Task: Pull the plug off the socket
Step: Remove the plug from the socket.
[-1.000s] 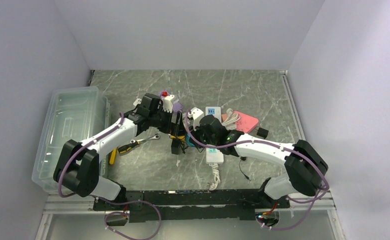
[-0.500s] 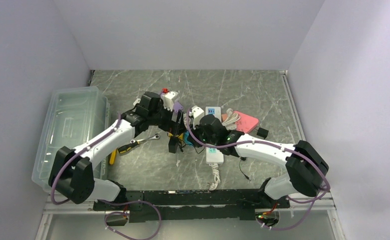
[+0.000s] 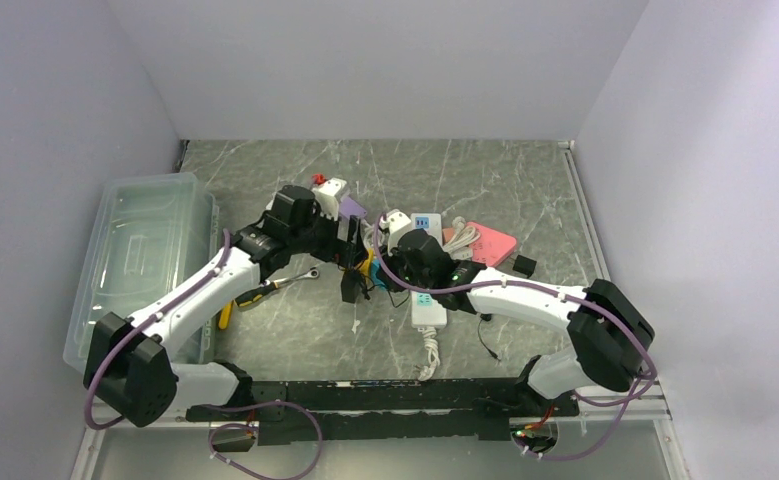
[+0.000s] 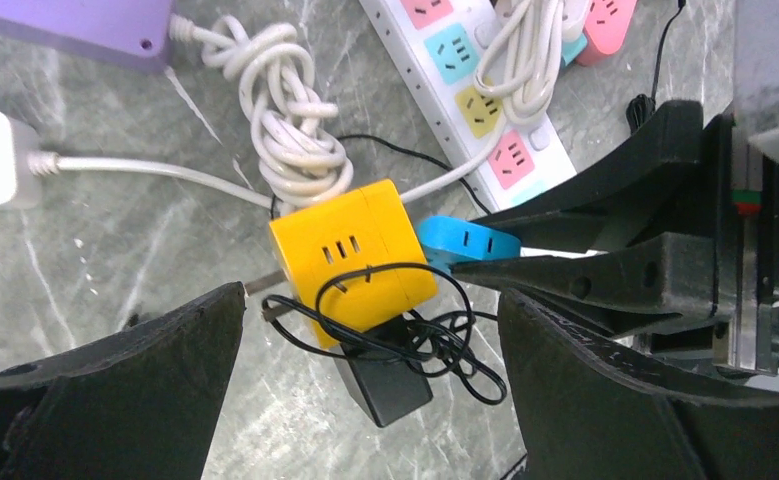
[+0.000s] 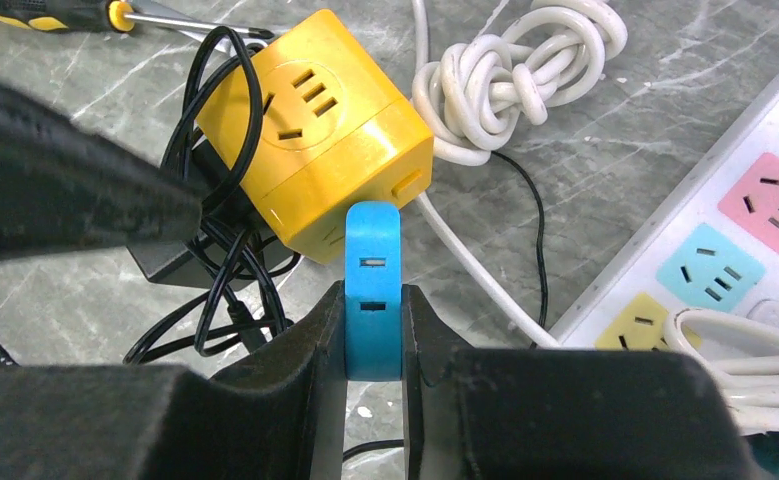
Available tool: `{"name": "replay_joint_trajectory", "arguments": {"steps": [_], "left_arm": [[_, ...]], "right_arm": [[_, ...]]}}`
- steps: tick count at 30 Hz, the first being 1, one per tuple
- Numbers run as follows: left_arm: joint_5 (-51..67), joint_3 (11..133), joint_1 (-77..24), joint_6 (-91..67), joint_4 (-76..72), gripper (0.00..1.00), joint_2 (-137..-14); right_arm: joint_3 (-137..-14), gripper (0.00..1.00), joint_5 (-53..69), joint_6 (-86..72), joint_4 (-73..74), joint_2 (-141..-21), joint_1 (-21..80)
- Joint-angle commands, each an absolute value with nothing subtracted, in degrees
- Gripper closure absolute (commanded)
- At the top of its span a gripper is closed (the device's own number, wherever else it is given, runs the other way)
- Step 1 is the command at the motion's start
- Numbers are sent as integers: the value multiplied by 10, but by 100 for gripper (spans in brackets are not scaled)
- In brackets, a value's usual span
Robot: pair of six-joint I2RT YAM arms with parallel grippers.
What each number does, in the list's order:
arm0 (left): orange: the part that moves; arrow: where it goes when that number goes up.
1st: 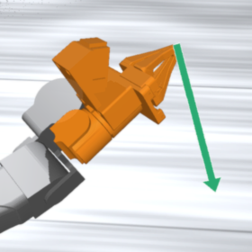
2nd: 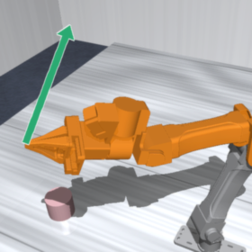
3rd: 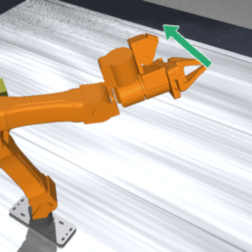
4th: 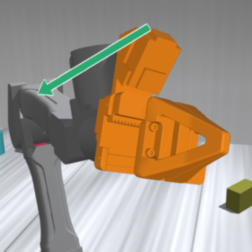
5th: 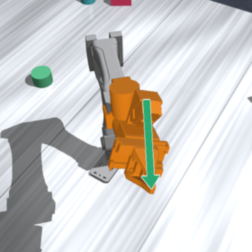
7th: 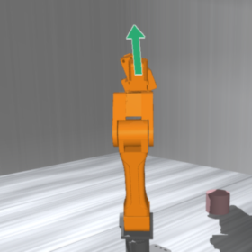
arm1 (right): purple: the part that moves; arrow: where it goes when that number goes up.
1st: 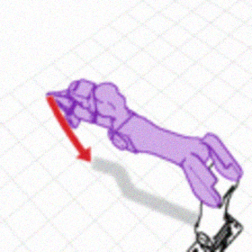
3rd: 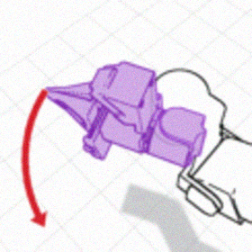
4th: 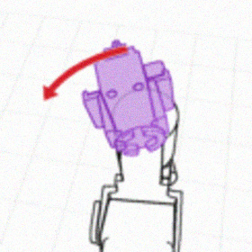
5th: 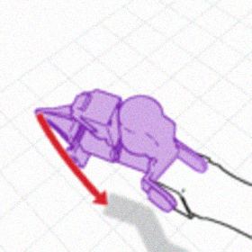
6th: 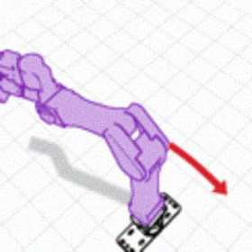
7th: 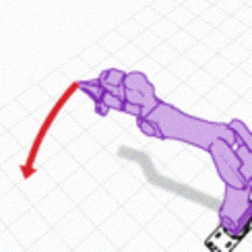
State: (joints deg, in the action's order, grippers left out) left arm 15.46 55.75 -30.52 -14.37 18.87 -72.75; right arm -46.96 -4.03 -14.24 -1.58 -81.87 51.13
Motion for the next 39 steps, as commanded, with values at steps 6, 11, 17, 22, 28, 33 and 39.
{"name": "replay_joint_trajectory", "arguments": {"steps": [6,11,17,22,28,33,39], "left_arm": [[143,568,-342,-163,217,0,-771],[105,577,-356,-155,231,0,-793],[68,583,-362,-153,223,2,-802],[56,585,-362,-158,218,2,-813],[38,582,-362,-158,213,7,-815],[40,584,-362,-160,213,11,-822],[38,587,-362,-149,219,26,-827]], "right_arm": [[-503,100,-68,-163,-88,-810,507],[-500,100,-65,-163,-91,-805,507],[-497,100,-54,-163,-98,-802,507],[-492,100,-32,-158,-110,-799,508],[-482,100,4,-148,-130,-792,508],[-484,100,34,-135,-132,-792,509],[-488,100,40,-127,-129,-796,512]]}}
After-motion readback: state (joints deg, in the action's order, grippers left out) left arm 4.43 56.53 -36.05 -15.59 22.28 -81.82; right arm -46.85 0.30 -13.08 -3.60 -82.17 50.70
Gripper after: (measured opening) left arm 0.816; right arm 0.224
